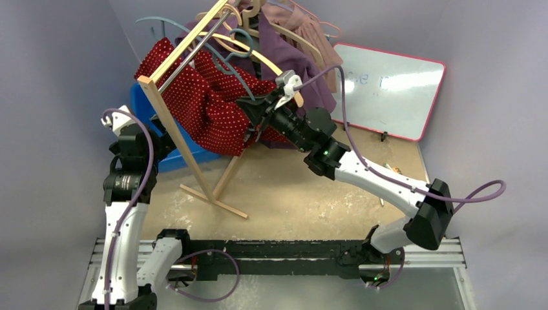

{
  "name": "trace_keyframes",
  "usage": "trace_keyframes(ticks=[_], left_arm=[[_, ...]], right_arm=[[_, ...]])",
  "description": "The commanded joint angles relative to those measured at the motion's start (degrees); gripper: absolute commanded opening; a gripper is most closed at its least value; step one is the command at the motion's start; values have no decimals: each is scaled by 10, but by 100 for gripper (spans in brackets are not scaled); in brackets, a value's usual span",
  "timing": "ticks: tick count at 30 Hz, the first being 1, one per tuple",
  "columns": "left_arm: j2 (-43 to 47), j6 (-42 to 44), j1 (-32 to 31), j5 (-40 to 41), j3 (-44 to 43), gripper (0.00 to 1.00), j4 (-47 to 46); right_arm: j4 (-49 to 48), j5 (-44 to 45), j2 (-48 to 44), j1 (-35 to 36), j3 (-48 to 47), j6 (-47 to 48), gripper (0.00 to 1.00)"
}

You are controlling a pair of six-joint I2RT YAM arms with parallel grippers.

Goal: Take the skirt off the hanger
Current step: Pick up the hanger from the clothesline, then remove the skirt from the hanger.

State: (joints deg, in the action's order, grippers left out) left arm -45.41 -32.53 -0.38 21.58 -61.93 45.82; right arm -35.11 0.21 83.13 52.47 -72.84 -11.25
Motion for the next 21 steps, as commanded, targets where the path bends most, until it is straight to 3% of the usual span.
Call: trace_keyframes(ticks=[1, 6, 16, 21], left_arm=[[-34, -20, 5, -48, -15, 100, -42], [-40, -31, 8, -62, -22, 100, -73], [-67, -72, 28, -255, -2, 100, -168], [-78, -135, 52, -404, 37, 100, -274]], right_arm=[[-85, -11, -49, 0, 3, -30, 0], [-47, -5, -70, -1, 15, -28, 0], [50, 70, -124, 0, 40, -22, 0], [62, 83, -148, -1, 66, -20, 0]])
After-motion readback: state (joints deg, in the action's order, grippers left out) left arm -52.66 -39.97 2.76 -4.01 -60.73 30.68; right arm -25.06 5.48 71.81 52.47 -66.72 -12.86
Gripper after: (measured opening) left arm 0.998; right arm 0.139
